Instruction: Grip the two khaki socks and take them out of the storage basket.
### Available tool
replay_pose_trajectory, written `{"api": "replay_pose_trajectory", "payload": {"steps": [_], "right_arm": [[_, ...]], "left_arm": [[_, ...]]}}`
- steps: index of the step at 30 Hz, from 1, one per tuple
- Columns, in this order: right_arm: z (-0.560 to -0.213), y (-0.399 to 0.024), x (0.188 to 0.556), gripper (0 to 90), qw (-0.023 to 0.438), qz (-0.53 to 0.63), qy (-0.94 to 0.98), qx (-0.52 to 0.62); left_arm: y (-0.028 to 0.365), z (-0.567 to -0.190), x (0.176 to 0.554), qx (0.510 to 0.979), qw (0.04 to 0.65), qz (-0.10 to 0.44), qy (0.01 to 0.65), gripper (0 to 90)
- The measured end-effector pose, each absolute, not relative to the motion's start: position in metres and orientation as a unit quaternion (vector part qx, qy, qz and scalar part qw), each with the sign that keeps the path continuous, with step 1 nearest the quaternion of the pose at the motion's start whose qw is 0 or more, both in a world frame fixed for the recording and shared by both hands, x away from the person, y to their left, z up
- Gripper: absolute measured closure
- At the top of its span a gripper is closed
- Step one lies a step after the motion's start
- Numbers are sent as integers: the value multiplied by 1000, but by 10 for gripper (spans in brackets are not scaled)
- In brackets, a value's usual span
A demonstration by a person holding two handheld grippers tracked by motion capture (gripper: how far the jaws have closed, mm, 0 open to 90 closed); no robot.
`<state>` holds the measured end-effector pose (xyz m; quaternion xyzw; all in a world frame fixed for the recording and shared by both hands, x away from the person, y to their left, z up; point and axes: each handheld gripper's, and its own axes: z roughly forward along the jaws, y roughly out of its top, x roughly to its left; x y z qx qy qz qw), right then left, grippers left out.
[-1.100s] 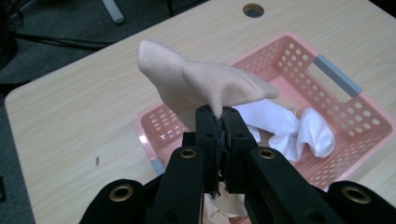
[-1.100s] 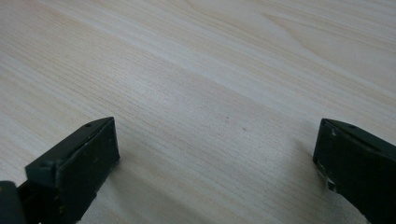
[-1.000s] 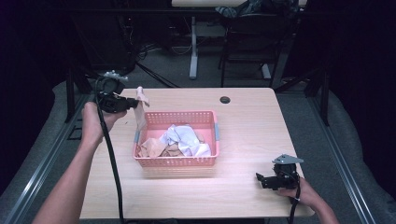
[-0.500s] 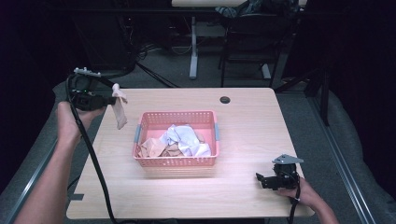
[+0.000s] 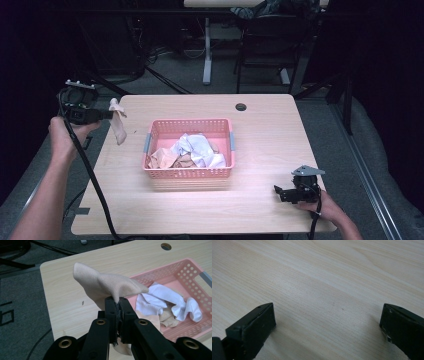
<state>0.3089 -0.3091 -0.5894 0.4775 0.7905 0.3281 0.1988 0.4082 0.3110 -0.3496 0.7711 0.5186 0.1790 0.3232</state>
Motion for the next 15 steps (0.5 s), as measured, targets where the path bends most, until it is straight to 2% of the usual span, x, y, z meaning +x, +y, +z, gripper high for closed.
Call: {"api": "replay_pose_trajectory", "payload": {"steps": [15], "right_arm": [[-589,-309,309,0,201,326,790,478]], "left_arm": [[337,-385,413,760,295,159,556,874]]}}
